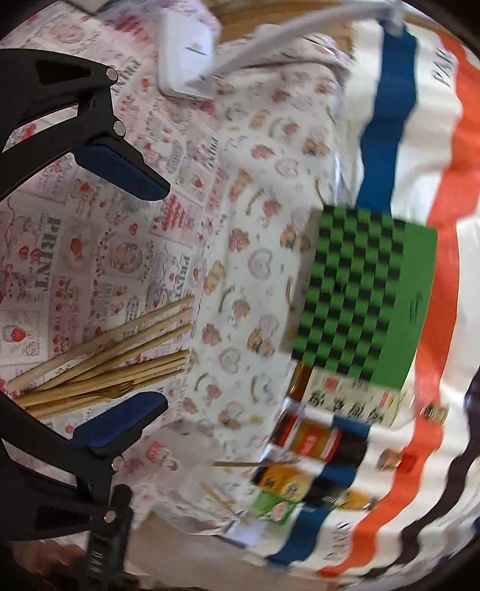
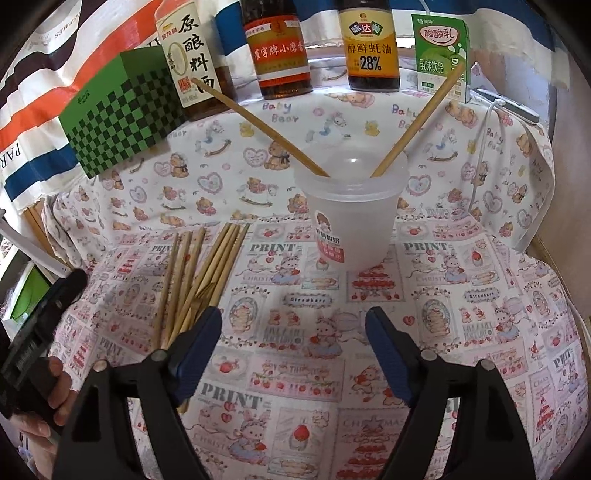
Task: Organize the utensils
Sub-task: 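Move both tools back down to the pile of chopsticks, then grasp another chopstick with the right tool while the left tool grasps one too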
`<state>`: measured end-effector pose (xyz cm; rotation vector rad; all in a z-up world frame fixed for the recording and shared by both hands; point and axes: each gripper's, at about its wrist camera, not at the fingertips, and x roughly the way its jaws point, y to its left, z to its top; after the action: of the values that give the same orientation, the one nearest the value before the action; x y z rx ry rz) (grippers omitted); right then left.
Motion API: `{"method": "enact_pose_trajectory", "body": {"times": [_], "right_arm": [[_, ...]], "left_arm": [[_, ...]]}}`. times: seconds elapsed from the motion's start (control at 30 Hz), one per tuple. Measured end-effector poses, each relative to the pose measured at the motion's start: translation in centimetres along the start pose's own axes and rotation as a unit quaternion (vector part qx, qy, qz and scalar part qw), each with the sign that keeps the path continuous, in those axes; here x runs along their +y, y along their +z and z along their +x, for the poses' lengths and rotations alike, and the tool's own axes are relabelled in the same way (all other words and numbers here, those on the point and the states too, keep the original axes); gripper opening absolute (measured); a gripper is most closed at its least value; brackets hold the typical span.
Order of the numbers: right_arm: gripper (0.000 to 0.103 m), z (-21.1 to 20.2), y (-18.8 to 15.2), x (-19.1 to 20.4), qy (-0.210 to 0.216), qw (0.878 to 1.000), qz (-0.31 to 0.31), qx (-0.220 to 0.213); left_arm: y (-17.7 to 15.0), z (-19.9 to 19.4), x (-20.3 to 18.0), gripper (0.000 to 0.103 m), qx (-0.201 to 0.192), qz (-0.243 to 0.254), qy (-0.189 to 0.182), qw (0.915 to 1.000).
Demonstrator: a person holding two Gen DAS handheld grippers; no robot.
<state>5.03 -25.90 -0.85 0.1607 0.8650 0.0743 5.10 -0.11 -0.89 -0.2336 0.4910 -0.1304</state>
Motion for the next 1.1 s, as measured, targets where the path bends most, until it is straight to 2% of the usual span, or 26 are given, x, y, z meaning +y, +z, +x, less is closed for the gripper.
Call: {"method": "enact_pose_trajectory", "body": {"times": [0.07,0.17,0.3,0.47,0.73,0.83,0.93,1.0,1.1], "right_arm": [[0.079,0.3,-0.1,0.3,0.001,1.0,-0.006,0.005],[0.079,0.8,-0.4,0.7,0.024,0.999,-0.016,0.026],[0.079,1.6,-1.1,1.9,0.055,0.996,-0.036,0.052],[0.078,2.2,-2.4,4.2,0.077,0.991,-0.082,0.077],[0.077,3.5,-3.7,6.1,0.064,0.986,-0.125,0.094],[0.076,3.8,-4.0,6.3,0.056,0.986,-0.125,0.099],[0.071,4.0,-4.1,6.4,0.047,0.986,-0.13,0.097],[0.062,3.9,-4.2,6.6,0.054,0.985,-0.135,0.097],[0.055,3.6,-4.5,7.1,0.054,0.983,-0.148,0.089]], "left_arm": [[0.1,0.1,0.4,0.103,0.007,0.001,-0.001,1.0],[0.1,0.4,0.5,0.103,0.01,0.007,0.029,0.9995],[-0.2,1.4,0.3,0.103,0.048,0.023,0.031,0.9981],[-0.6,1.7,-0.1,0.102,0.053,0.045,0.065,0.9955],[-0.1,1.3,1.3,0.103,0.048,0.006,0.07,0.9964],[0.2,0.9,1.5,0.102,0.034,0.01,0.095,0.9949],[0.5,0.5,1.7,0.102,0.024,0.007,0.103,0.9944],[0.6,0.3,1.7,0.103,0.022,0.003,0.098,0.9949],[0.7,0.1,1.5,0.103,0.016,0.007,0.106,0.9942]]}}
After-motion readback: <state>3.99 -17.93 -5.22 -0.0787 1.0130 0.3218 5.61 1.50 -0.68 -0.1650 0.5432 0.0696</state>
